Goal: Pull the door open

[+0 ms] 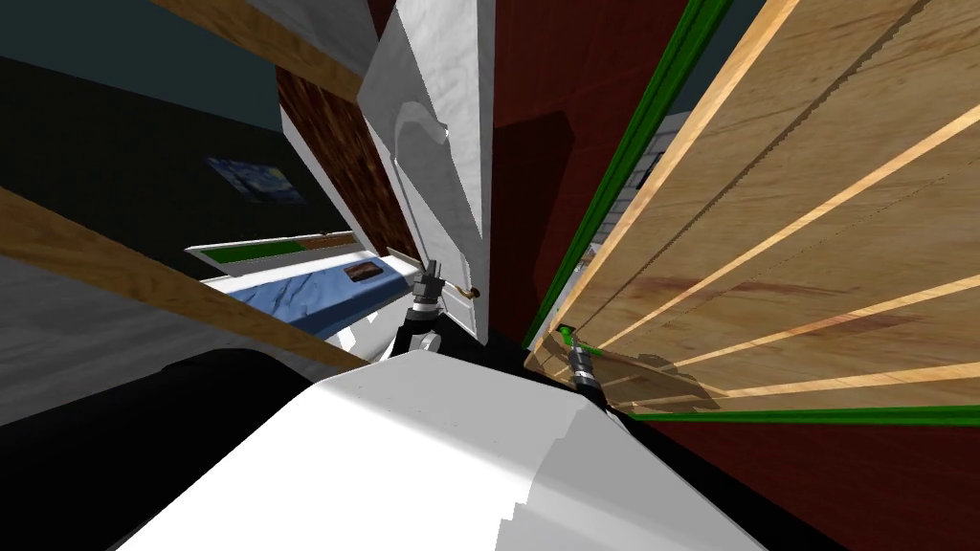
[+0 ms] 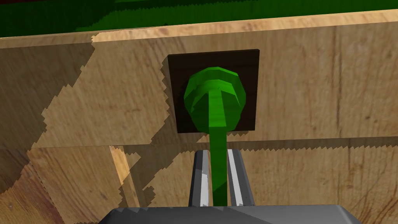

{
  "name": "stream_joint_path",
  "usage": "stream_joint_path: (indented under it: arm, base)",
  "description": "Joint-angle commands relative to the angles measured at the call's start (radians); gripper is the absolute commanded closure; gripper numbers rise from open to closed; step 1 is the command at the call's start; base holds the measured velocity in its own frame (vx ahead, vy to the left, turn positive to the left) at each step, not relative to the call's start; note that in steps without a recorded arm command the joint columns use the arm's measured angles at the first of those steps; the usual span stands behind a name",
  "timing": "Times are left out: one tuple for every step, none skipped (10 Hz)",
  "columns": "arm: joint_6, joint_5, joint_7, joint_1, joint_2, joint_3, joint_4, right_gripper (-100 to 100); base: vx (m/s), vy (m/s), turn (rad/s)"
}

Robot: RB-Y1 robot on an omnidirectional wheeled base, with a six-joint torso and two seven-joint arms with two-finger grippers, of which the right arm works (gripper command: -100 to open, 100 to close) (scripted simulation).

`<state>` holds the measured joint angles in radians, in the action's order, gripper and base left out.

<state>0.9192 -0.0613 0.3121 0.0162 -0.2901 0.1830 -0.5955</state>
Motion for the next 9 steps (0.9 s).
stream_joint_path:
  arm:
    - [0.012,-0.003,0.029,-0.015,-0.019,-0.012,-0.006,100]
    - [0.006,-0.002,0.017,-0.008,-0.012,-0.007,-0.002,100]
    - [0.026,-0.016,0.042,-0.027,-0.025,-0.022,-0.007,100]
    - [0.032,-0.02,0.048,-0.031,-0.028,-0.026,-0.008,100]
    - [0.043,-0.028,0.06,-0.04,-0.035,-0.033,-0.011,100]
    - [0.056,-0.036,0.073,-0.05,-0.042,-0.042,-0.015,100]
    - [0.068,-0.045,0.086,-0.059,-0.05,-0.05,-0.019,100]
    - [0.08,-0.053,0.098,-0.069,-0.057,-0.058,-0.022,100]
    - [0.095,-0.063,0.114,-0.08,-0.066,-0.068,-0.026,100]
  base:
    - [-0.144,-0.032,0.109]
    - [-0.063,-0.013,0.017]
    - [-0.155,-0.032,0.088]
    - [-0.17,-0.031,0.091]
    - [-0.174,-0.044,0.079]
    - [-0.235,-0.067,0.102]
    - [-0.228,-0.067,0.097]
    - [-0.196,-0.053,0.088]
    - [-0.217,-0.068,0.086]
